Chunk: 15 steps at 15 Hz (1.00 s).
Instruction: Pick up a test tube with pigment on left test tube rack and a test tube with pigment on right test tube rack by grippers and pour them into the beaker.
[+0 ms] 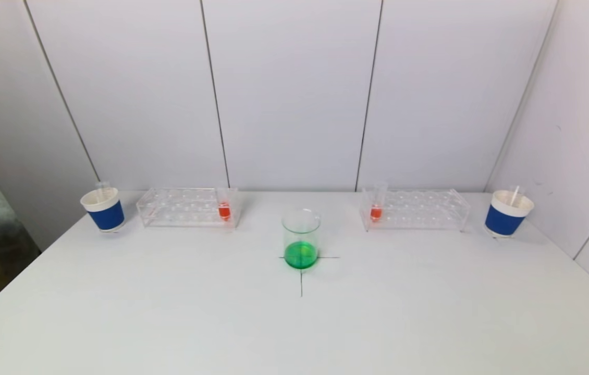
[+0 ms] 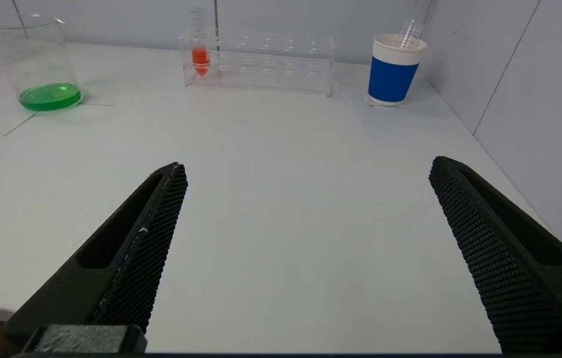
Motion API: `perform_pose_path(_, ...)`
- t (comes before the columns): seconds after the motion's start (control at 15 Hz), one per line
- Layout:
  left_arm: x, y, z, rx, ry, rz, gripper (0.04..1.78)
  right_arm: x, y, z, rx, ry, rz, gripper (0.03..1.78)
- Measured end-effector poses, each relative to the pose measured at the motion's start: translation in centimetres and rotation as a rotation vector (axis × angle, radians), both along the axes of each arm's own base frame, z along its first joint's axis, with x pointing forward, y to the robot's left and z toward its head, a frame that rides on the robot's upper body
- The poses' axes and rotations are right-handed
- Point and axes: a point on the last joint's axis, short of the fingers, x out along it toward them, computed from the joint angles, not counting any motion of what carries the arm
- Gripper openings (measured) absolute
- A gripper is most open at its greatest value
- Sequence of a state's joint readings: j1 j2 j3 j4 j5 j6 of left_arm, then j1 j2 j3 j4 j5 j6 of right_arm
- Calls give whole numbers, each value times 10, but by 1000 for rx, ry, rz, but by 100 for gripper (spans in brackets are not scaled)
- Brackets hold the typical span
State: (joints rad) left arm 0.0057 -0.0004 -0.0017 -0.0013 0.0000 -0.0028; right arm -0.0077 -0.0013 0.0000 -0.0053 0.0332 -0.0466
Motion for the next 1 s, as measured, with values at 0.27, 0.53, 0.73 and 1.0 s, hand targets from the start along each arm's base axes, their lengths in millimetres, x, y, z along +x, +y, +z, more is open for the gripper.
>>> perform_pose_path(0.27,0,0,0,0,0,0,176,0,0,0,0,0,0,177)
perform_pose_path(0.53,0,0,0,0,0,0,176,0,0,0,0,0,-1,177)
perform_pose_path(0.73,0,0,0,0,0,0,176,0,0,0,2,0,-1,177)
perform_pose_path(1.0,0,0,0,0,0,0,176,0,0,0,6,-2,-13,177)
